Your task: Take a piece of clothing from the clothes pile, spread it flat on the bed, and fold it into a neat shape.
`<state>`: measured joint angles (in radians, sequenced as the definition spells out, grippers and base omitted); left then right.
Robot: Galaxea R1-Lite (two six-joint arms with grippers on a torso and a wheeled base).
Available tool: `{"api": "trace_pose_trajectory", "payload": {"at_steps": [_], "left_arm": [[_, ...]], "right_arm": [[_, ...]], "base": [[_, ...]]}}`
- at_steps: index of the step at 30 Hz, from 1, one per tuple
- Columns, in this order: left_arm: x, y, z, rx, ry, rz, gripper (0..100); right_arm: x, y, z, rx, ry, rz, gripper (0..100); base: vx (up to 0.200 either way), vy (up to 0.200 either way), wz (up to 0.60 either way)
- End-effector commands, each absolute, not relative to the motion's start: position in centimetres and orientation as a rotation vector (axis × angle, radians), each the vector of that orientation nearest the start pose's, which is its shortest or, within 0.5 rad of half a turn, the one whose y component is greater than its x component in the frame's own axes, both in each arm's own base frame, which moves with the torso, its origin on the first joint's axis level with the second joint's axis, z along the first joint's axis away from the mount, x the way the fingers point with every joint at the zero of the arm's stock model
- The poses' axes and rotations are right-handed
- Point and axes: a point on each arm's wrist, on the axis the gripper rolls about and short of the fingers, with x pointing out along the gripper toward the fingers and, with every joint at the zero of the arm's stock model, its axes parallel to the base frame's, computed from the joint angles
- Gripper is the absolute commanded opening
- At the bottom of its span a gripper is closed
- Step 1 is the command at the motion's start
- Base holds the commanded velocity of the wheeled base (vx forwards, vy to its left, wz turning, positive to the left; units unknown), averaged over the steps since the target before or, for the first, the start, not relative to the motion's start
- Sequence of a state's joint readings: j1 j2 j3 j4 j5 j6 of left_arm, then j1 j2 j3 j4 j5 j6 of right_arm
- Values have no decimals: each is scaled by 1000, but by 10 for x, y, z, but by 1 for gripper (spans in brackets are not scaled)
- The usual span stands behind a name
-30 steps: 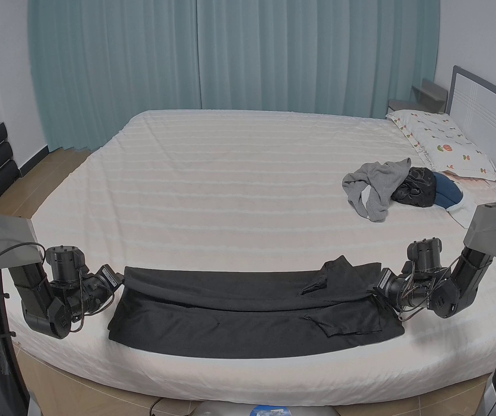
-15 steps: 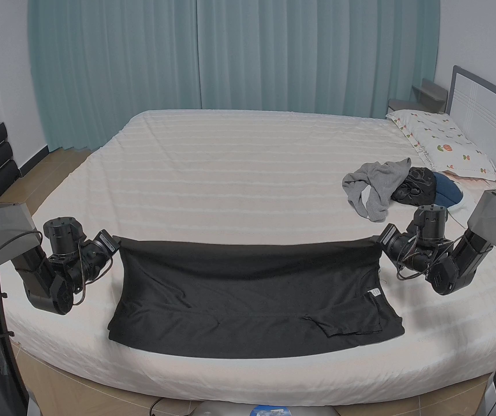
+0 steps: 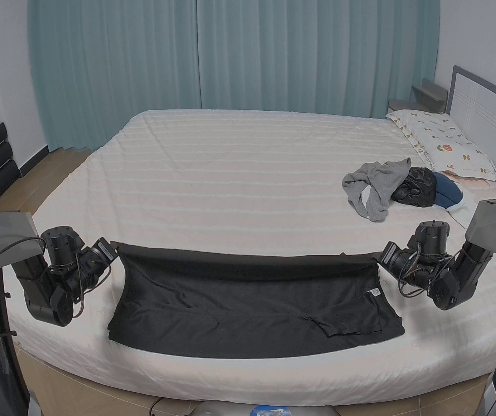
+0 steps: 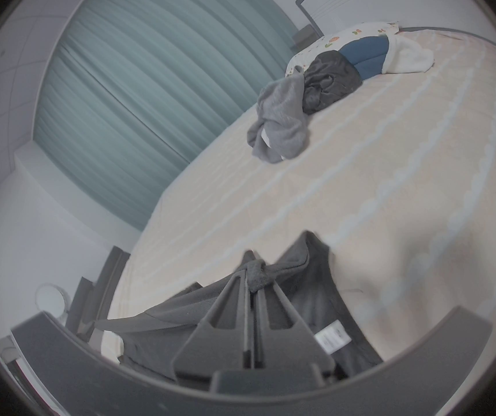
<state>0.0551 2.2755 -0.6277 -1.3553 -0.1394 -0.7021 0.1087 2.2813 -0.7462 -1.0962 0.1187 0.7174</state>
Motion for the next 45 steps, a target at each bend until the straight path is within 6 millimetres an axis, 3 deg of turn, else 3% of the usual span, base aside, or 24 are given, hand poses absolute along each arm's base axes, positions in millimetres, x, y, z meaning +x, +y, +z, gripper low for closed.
{"api": "trace_pose_trajectory", "payload": {"at_steps": [1, 8, 19, 20, 24, 28, 33, 37, 38, 42, 45], "left_arm": [[330, 16, -11, -668, 447, 34, 0], [314, 12, -35, -638, 561, 49, 0], [306, 9, -38, -640, 594, 54, 0], [306, 9, -38, -640, 594, 54, 100], [303, 9, -37, -643, 597, 56, 100], [307, 14, -28, -651, 555, 60, 100], [324, 22, -8, -703, 452, 62, 100], [343, 23, -3, -723, 423, 55, 100], [356, 23, 1, -735, 434, 57, 100], [378, 15, 5, -810, 471, 63, 100], [392, 7, -8, -848, 504, 65, 100]], "right_arm": [[349, 42, -4, 656, 593, 61, 0], [336, 41, -23, 598, 684, 83, 0], [332, 38, -42, 601, 732, 71, 0], [332, 38, -42, 601, 732, 71, 100], [335, 38, -32, 612, 698, 78, 100], [338, 35, -8, 622, 625, 93, 100], [355, 33, 5, 633, 564, 94, 100], [368, 31, 8, 721, 551, 80, 100], [377, 32, 7, 784, 552, 68, 100], [389, 29, -7, 872, 594, 61, 100], [395, 17, -17, 899, 600, 41, 100]], "base": [[0, 0, 0], [0, 0, 0], [0, 0, 0], [0, 0, 0], [0, 0, 0], [0, 0, 0], [0, 0, 0], [0, 0, 0], [0, 0, 0], [0, 0, 0], [0, 0, 0]]}}
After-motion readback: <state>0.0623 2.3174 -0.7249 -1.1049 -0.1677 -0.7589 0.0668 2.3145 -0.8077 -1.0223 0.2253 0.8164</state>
